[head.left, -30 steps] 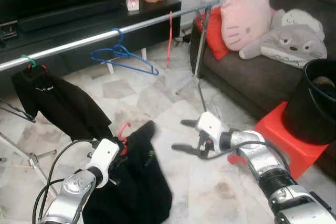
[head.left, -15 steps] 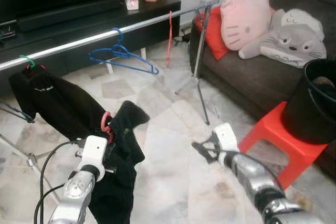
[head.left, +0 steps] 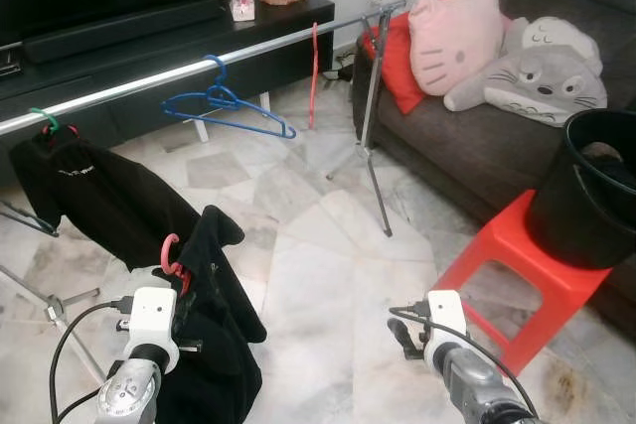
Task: Hang hanger
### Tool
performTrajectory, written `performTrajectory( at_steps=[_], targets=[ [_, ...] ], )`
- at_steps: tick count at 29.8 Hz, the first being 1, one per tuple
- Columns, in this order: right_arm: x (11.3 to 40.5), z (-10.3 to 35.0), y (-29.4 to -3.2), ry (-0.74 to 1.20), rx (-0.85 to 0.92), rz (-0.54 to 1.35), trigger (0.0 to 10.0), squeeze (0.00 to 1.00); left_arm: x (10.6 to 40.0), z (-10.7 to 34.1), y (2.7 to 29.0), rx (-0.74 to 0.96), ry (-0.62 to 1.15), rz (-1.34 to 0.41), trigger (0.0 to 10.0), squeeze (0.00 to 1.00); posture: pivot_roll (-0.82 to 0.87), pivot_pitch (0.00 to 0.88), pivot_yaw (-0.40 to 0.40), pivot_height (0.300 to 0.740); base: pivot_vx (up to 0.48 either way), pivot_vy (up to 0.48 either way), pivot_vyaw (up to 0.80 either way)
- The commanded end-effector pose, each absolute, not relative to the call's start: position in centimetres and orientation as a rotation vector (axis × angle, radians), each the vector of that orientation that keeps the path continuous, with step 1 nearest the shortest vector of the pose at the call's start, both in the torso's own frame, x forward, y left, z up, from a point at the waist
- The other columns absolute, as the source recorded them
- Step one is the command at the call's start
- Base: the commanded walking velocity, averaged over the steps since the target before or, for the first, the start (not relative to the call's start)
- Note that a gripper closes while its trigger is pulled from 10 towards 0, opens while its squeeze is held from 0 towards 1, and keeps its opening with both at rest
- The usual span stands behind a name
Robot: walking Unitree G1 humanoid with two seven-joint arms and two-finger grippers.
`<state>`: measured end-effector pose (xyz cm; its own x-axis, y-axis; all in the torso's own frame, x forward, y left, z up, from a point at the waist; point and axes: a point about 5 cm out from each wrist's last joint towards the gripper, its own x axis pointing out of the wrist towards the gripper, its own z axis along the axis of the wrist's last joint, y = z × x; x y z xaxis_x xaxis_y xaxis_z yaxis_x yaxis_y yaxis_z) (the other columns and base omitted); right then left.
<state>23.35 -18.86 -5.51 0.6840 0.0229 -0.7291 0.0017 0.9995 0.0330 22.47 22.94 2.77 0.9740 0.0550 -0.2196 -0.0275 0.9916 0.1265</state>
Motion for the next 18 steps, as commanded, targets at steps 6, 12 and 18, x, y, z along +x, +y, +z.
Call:
performTrajectory(
  at_steps=[6,12,18],
  targets=[
    [21.8,-6.5,-18.5,0.868,-0.026,0.027,10.0,0.0,22.7,3.4,23.2,0.124,0.185,0.102,10.0,0.0,-0.06,0.0,0.037,0.74,0.0,0.0,0.22],
    [21.1,-7.0,-18.6,0.892,-0.01,0.028,10.0,0.0,22.9,3.3,22.7,0.122,0.185,0.106,10.0,0.0,-0.07,0.0,0.039,0.74,0.0,-0.433,0.4],
    [20.7,-7.2,-18.4,0.908,-0.005,0.03,10.0,0.0,23.0,3.3,22.4,0.119,0.183,0.103,10.0,0.0,-0.07,0.0,0.039,0.74,0.0,-0.461,0.0]
  ],
)
